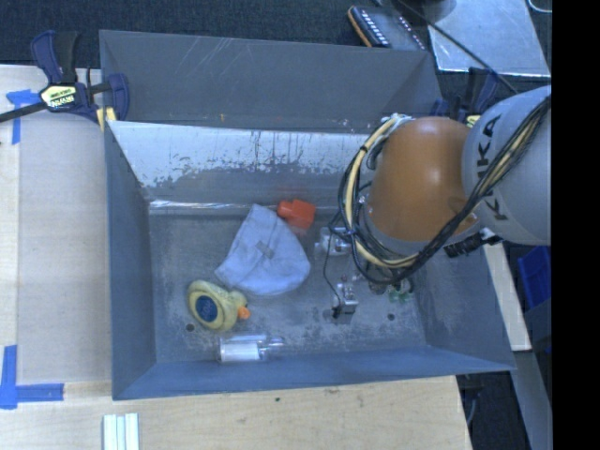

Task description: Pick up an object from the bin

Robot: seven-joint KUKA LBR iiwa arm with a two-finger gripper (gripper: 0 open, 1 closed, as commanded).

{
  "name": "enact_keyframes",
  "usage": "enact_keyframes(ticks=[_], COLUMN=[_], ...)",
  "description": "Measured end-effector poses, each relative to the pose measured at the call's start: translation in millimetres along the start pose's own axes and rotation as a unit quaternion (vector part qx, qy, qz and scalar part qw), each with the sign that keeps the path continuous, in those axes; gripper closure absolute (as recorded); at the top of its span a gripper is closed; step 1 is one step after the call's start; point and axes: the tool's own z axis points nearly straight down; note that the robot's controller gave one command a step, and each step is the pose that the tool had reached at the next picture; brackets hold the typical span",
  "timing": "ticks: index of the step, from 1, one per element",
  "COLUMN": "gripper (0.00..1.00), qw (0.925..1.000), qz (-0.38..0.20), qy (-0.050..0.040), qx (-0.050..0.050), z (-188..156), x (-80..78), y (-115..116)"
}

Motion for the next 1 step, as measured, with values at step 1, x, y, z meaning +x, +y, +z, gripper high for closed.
enact_keyframes(ticks=[1], gripper=[0.0], qw=[1.0], qz=[0.0], qy=[-0.0041], qx=[0.0], z=[-4.0], x=[-1.9], y=[0.0])
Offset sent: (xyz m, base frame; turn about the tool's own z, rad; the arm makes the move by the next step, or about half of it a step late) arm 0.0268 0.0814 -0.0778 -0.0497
